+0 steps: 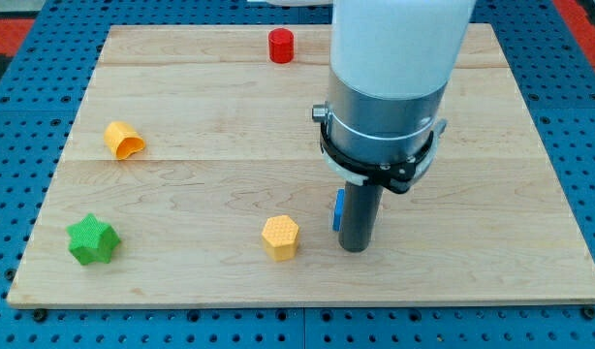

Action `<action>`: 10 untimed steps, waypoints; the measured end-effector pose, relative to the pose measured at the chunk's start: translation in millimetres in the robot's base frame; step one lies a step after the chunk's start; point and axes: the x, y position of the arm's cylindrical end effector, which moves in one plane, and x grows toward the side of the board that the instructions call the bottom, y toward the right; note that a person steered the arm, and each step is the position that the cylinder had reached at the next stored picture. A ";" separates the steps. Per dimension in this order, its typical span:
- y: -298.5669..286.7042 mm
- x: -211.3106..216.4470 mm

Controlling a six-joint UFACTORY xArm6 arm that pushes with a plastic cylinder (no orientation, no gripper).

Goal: Push the yellow hexagon below the blue cube

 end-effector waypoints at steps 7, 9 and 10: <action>-12.9 64.9; -105.5 33.4; -80.6 -0.4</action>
